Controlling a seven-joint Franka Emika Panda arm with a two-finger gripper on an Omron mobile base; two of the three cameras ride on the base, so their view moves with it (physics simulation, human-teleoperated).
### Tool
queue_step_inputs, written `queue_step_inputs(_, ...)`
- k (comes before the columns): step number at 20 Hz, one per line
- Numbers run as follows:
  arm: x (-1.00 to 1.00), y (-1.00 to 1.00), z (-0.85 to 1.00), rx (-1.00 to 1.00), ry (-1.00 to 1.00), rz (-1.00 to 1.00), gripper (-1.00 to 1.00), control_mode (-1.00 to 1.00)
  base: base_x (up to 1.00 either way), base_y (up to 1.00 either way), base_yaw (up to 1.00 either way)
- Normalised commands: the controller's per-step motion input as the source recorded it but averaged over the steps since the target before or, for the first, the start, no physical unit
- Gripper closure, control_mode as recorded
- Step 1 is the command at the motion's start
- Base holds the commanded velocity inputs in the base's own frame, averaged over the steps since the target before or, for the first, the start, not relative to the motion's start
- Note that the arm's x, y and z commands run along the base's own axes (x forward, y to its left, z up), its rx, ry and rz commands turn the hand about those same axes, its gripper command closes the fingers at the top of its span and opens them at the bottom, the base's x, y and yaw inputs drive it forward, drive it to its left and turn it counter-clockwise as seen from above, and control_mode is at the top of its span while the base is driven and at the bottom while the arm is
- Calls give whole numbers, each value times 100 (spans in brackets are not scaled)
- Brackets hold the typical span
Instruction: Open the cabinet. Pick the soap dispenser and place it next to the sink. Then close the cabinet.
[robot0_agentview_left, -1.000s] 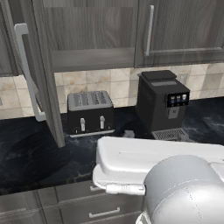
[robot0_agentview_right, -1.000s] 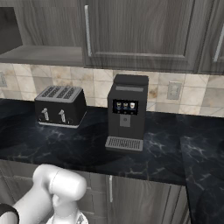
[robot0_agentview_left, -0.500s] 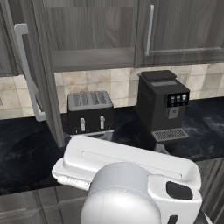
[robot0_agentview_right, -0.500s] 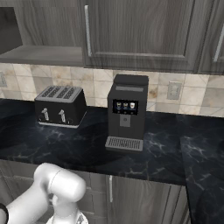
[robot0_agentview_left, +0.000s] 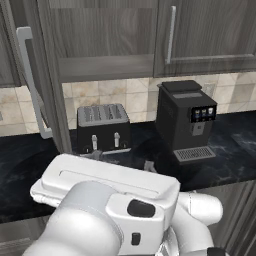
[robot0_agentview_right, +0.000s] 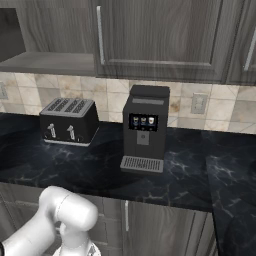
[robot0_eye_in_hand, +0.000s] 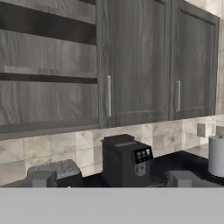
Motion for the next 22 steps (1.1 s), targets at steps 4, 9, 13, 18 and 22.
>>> queue_step_inputs(4, 0, 52, 0, -9, 0, -2, -100, -100, 0, 0, 0)
queue_step_inputs(9, 5, 50, 0, -8, 0, -2, -100, -100, 0, 0, 0)
queue_step_inputs(13, 17, 46, 0, -8, 0, -3, -100, -100, 0, 0, 0)
queue_step_inputs(18, 8, 54, 0, -7, 0, -7, -100, -100, 0, 0, 0)
queue_step_inputs(22, 7, 25, -5, -6, 0, -16, -100, -100, 0, 0, 0)
